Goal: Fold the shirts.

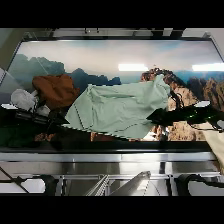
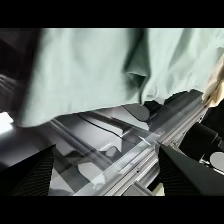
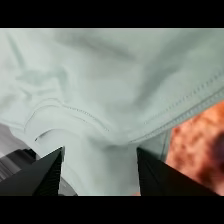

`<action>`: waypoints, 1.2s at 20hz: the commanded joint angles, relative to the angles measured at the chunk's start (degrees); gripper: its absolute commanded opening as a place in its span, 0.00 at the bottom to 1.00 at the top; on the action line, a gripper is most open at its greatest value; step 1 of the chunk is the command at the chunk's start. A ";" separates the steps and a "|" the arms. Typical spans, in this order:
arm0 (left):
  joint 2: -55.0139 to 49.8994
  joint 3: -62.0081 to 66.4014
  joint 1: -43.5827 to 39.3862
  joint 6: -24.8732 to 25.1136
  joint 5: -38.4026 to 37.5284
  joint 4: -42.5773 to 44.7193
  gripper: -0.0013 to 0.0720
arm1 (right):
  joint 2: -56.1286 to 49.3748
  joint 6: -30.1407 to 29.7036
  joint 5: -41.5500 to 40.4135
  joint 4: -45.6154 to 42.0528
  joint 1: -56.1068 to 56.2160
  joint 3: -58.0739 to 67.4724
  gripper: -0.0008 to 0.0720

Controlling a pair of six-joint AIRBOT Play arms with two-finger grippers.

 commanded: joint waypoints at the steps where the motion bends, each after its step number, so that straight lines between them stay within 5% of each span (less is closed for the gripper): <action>1: -4.46 -0.52 0.33 0.42 0.85 0.42 0.97 | -4.63 -2.73 -2.10 5.51 2.29 -0.13 0.70; 3: -5.66 -0.52 0.33 2.03 2.25 -0.63 0.76 | -5.81 -5.99 -2.10 10.56 2.82 -0.09 0.70; 4: -5.66 -0.50 0.33 3.02 3.08 -2.19 0.76 | -5.77 -7.06 -2.10 12.52 2.84 0.04 0.69; 6: -5.73 0.35 0.31 4.39 4.50 -4.57 0.76 | -5.64 -8.90 -2.10 14.49 2.80 0.09 0.42; 7: -5.73 1.07 -0.02 4.33 5.25 -4.22 0.75 | -5.66 -8.92 -2.12 14.49 2.80 0.09 0.41; 9: -5.73 2.58 -1.38 4.31 7.48 -3.98 0.51 | -5.66 -8.92 -2.10 14.49 2.82 0.09 0.27; 11: -5.73 4.11 -4.20 4.24 10.27 -3.93 0.48 | -5.66 -8.94 -2.08 14.51 2.82 0.09 0.24; 12: -5.73 4.70 -5.92 4.24 11.61 -3.87 0.35 | -5.66 -8.94 -1.97 14.49 2.84 0.09 0.23; 13: -5.73 5.14 -7.45 4.24 12.74 -3.82 0.12 | -5.66 -8.92 -1.81 14.49 2.84 0.09 0.23; 14: -5.73 5.62 -8.74 4.22 13.68 -3.89 0.02 | -5.66 -8.92 -1.64 14.51 2.84 0.09 0.18; 16: -5.70 6.80 -10.29 3.67 14.19 -3.98 0.03 | -5.64 -8.92 -1.33 14.56 2.84 0.09 0.05; 24: 10.60 18.97 -10.73 1.70 6.05 -4.31 0.03 | 9.14 -11.50 14.88 24.50 -4.57 4.42 0.05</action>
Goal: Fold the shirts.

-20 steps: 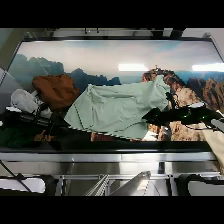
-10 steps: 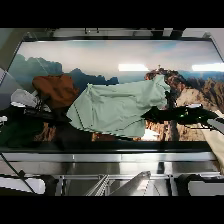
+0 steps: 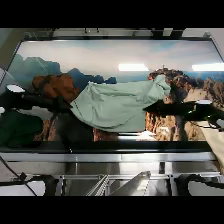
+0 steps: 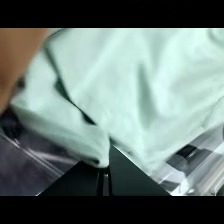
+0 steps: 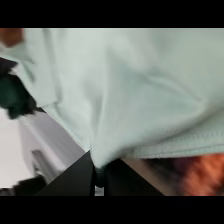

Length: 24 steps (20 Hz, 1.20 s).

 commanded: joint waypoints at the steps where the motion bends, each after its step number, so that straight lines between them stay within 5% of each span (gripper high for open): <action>1: 10.45 7.37 0.76 -2.25 -4.35 -0.37 0.04 | 9.75 1.07 10.01 5.99 -6.16 4.63 0.05; 8: 24.06 14.25 6.56 -4.48 -10.40 -1.38 0.04 | 25.51 6.36 15.93 6.82 -18.75 9.92 0.05; 10: 29.24 14.82 9.22 -1.44 -13.07 -5.53 0.04 | 31.65 4.61 19.19 11.72 -21.51 11.26 0.05; 16: 43.67 36.61 17.81 2.78 -14.91 -9.14 0.04 | 49.11 3.61 8.15 17.59 -29.35 26.01 0.05; 18: 41.51 45.33 20.59 2.47 -15.78 -9.22 0.04 | 51.76 7.48 2.91 11.78 -29.33 29.24 0.05; 20: 35.39 50.07 20.20 -0.22 -20.52 -9.77 0.04 | 51.93 17.66 2.01 -0.55 -29.20 28.79 0.05; 21: 31.34 50.40 17.35 -1.14 -23.85 -10.88 0.04 | 50.95 22.23 2.25 -5.88 -28.74 26.91 0.05; 24: 18.47 46.62 3.23 -1.55 -27.50 -6.03 0.04 | 45.46 23.02 2.19 -7.23 -25.73 17.42 0.05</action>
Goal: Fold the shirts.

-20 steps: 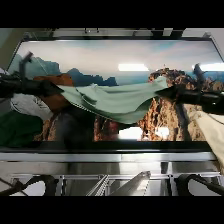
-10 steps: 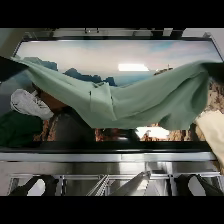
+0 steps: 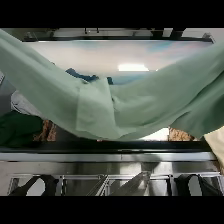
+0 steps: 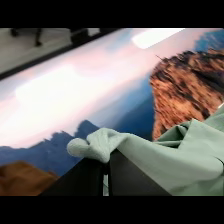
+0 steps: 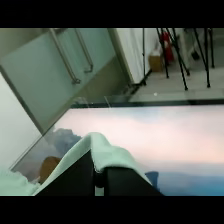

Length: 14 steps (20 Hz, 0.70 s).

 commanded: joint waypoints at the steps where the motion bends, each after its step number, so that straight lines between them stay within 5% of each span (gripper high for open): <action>1: -14.27 -1.88 -13.49 -1.20 -4.63 7.19 0.04 | -5.33 5.05 -2.08 -6.60 3.74 -9.38 0.05; 5: -38.27 0.55 -25.92 -0.24 2.67 20.39 0.04 | -19.82 0.63 -14.27 -7.43 11.15 -23.58 0.06; 6: -44.39 3.82 -26.99 -2.21 5.75 22.18 0.04 | -24.83 -1.42 -18.10 -7.45 12.52 -25.57 0.16; 7: -50.56 8.28 -27.32 -5.42 7.61 22.56 0.26 | -29.90 -3.58 -21.03 -7.45 13.31 -25.92 0.41; 8: -55.69 12.96 -27.26 -7.98 8.22 22.47 0.69 | -34.97 -5.29 -22.47 -7.21 13.38 -25.27 0.54; 9: -59.41 16.35 -26.58 -11.47 9.25 22.05 1.00 | -38.84 -7.80 -22.47 -7.26 12.81 -23.85 0.54; 11: -60.11 14.40 -24.17 -12.72 11.08 18.58 1.00 | -43.63 -11.04 -17.44 -8.96 10.12 -19.21 0.56; 12: -58.36 10.58 -22.67 -12.63 11.06 15.91 1.00 | -44.19 -11.72 -14.19 -11.10 8.20 -16.52 0.65; 13: -56.22 6.45 -21.00 -12.61 10.60 14.56 1.00 | -44.11 -11.63 -12.02 -15.28 6.36 -13.75 0.85; 14: -54.16 2.99 -19.54 -12.61 9.14 14.47 1.00 | -44.11 -11.21 -10.36 -20.15 4.76 -11.23 0.90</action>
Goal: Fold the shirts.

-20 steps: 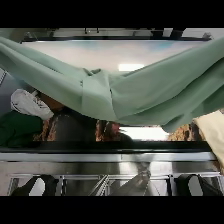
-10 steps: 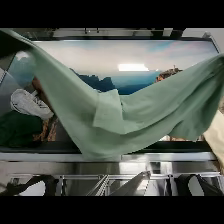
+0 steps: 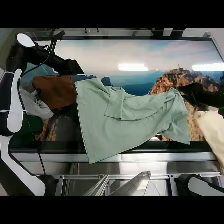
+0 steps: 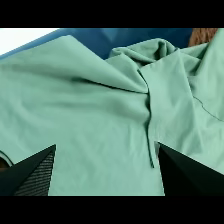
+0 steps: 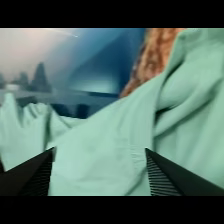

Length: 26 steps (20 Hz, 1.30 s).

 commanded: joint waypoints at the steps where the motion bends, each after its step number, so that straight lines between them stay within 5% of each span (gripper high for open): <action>1: 2.95 -8.76 4.17 -2.05 -1.88 -2.67 1.00 | -3.43 0.39 5.44 -14.47 -5.05 7.54 0.90; 4: 10.49 -20.02 6.23 -2.49 -7.04 -2.71 1.00 | -5.79 2.47 6.01 -22.91 -8.74 10.56 0.89; 6: 16.87 -29.99 5.99 -2.49 -7.67 -2.69 0.97 | -9.60 2.49 7.63 -23.87 -10.27 11.72 0.79; 8: 23.47 -40.92 5.25 -2.47 -7.54 -2.58 0.97 | -14.71 2.27 9.77 -23.85 -10.08 13.14 0.79; 12: 34.23 -60.06 4.50 -2.56 -5.31 -2.64 0.97 | -24.76 2.27 14.97 -23.87 -7.63 18.51 0.77; 13: 36.44 -63.60 4.50 -2.69 -4.46 -2.62 0.97 | -26.53 2.23 16.92 -23.96 -7.10 20.06 0.67; 20: 47.78 -80.26 4.55 -4.76 0.04 -2.54 0.97 | -30.45 2.49 22.56 -28.37 -5.99 23.12 0.64; 24: 50.62 -88.21 4.48 -6.62 1.27 -2.69 0.97 | -30.45 0.28 26.25 -28.35 -4.94 23.10 0.32; 25: 50.80 -90.20 4.48 -6.95 2.54 -2.80 0.97 | -30.42 0.20 26.69 -28.35 -4.61 23.10 0.06; 26: 50.73 -91.93 4.48 -7.04 3.65 -3.85 0.97 | -30.40 0.15 26.62 -28.28 -4.28 23.12 0.05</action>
